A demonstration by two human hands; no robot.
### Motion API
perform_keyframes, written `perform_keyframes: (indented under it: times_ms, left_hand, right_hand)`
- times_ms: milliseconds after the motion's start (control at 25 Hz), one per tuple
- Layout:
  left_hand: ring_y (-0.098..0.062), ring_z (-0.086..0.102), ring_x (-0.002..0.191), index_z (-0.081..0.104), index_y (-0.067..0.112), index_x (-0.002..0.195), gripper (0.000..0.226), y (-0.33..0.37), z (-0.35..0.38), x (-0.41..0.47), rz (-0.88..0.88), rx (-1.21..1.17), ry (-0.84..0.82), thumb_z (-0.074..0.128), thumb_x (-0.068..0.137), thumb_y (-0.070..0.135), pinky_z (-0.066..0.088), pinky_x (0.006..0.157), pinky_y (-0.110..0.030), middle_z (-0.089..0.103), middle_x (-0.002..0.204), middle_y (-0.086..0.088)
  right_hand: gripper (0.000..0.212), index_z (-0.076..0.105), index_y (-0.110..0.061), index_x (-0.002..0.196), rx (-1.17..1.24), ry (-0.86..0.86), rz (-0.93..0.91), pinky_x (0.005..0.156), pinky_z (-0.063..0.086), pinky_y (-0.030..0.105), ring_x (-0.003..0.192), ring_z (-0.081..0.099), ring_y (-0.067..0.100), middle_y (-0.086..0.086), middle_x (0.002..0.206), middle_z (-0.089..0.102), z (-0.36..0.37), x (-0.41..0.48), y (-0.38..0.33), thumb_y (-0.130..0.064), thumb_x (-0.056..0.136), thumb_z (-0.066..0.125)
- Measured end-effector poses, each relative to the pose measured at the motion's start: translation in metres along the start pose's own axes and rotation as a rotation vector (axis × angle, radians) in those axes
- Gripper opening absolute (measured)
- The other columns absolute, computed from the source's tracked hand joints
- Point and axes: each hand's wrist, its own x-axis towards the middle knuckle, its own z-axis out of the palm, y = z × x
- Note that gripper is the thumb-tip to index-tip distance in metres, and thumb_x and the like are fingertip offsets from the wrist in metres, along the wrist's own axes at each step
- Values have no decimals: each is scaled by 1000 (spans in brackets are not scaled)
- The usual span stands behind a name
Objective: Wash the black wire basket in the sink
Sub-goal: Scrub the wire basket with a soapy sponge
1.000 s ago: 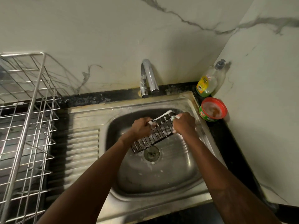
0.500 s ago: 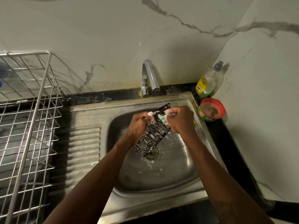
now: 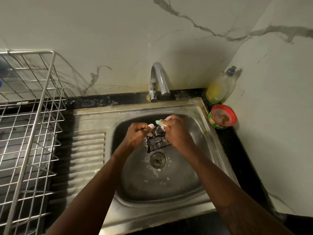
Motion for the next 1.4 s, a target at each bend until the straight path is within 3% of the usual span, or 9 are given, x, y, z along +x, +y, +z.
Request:
perform_keyframes:
  times_ms: [160, 240, 520, 600, 680, 880, 1080, 1280, 1400]
  left_hand:
    - [-19, 54, 64, 76, 24, 71, 32, -9, -19, 6, 37, 225, -25, 64, 87, 49, 54, 75, -49, 67, 71, -18]
    - [-30, 61, 67, 76, 26, 72, 38, -7, -17, 4, 36, 215, -9, 61, 86, 58, 54, 82, -52, 68, 72, -17]
    - [-34, 71, 86, 81, 30, 78, 23, -3, -18, 2, 4, 206, -18, 62, 84, 42, 55, 87, -53, 77, 79, -3]
    - [-34, 71, 87, 82, 28, 80, 31, -2, -18, -1, 21, 195, -11, 63, 85, 52, 55, 88, -53, 77, 81, -2]
    - [-30, 71, 86, 81, 31, 78, 34, -1, -13, -2, 30, 224, -13, 59, 84, 56, 55, 89, -52, 77, 80, 1]
    - [-19, 73, 89, 76, 36, 74, 25, 6, -13, 4, 22, 260, -51, 56, 87, 40, 55, 93, -49, 77, 83, 5]
    - [-7, 72, 82, 76, 30, 76, 36, 18, -11, 2, -7, 323, 13, 58, 87, 1, 57, 89, -34, 76, 73, 8]
    - [4, 66, 67, 76, 28, 72, 35, 18, -3, -2, -37, 335, 95, 62, 87, 0, 52, 69, -16, 74, 68, 8]
    - [-4, 70, 73, 74, 34, 68, 35, 20, -1, -2, -61, 321, 88, 63, 86, 6, 54, 72, -22, 74, 67, 11]
  right_hand:
    - [34, 74, -2, 116, -109, 141, 150, 82, 52, 27, 94, 65, 28, 17, 108, 68, -14, 7, 22, 10, 85, 66]
    - [34, 74, -5, 116, -150, 161, 236, 80, 48, 24, 93, 66, 26, 16, 109, 70, -18, 12, 26, 6, 86, 66]
    - [31, 70, -7, 123, -184, -17, -96, 69, 47, 25, 85, 57, 21, 12, 108, 58, 27, -4, -29, -10, 93, 64]
    - [31, 68, -9, 126, -204, 59, 1, 71, 43, 16, 91, 52, 14, 10, 115, 59, 16, 10, -7, -8, 96, 60]
    - [31, 70, -10, 123, -260, 138, 127, 84, 49, 23, 102, 56, 19, 11, 117, 61, -1, 26, 15, -5, 92, 63]
    - [37, 73, -6, 118, -251, 130, 116, 83, 56, 37, 97, 65, 29, 15, 110, 68, -6, 22, 14, 2, 81, 72]
    - [40, 74, -2, 113, -240, 164, 195, 77, 52, 33, 90, 69, 33, 18, 102, 72, -15, 15, 27, 4, 73, 73]
    - [35, 76, 2, 101, -172, 243, 121, 71, 43, 23, 76, 69, 31, 18, 89, 73, -6, -31, 26, 12, 69, 69]
    - [34, 75, 0, 97, -149, 246, 62, 69, 47, 23, 71, 64, 30, 15, 84, 69, 10, -33, 17, 10, 65, 69]
